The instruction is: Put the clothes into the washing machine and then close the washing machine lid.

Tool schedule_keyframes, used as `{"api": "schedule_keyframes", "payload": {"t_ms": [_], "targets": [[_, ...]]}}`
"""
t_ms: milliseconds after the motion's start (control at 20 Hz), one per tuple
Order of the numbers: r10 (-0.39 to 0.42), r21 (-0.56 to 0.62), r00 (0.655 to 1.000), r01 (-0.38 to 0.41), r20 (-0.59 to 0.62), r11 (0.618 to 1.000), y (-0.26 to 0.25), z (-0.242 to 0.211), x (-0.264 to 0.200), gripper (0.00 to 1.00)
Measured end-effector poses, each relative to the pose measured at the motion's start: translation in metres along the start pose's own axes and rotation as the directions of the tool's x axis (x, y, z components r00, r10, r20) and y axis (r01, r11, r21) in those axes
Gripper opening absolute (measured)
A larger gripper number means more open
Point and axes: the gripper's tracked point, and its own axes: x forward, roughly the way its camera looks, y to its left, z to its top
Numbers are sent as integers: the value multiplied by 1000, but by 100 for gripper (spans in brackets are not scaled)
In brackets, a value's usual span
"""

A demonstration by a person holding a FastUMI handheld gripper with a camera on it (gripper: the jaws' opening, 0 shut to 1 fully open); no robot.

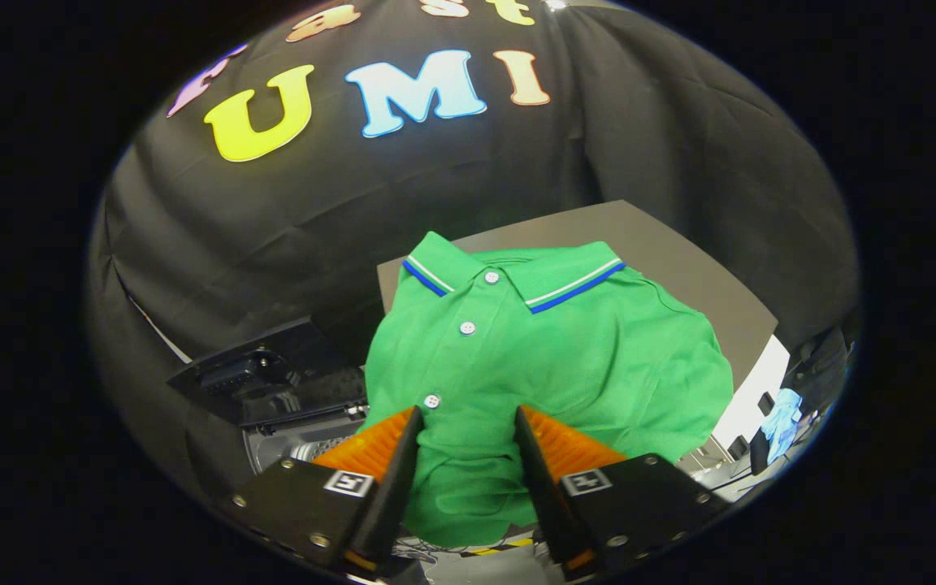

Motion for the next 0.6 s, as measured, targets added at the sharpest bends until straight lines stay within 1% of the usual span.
{"api": "schedule_keyframes", "payload": {"t_ms": [150, 200, 250, 350, 400, 500, 600], "targets": [[-89, -112, 995, 95, 51, 989, 6, 8, -3, 21], [-94, -142, 993, 103, 70, 985, 15, 10, -6, 16], [-71, -145, 993, 85, 97, 986, 27, 15, -11, 10], [-11, -115, 990, 28, 138, 993, 59, 23, -23, 5], [-1, -117, 989, 18, 146, 993, 74, 26, -29, 5], [17, -150, 986, 8, 164, 989, 106, 31, -41, 5], [56, -177, 981, -23, 186, 984, 141, 34, -56, 5]]}}
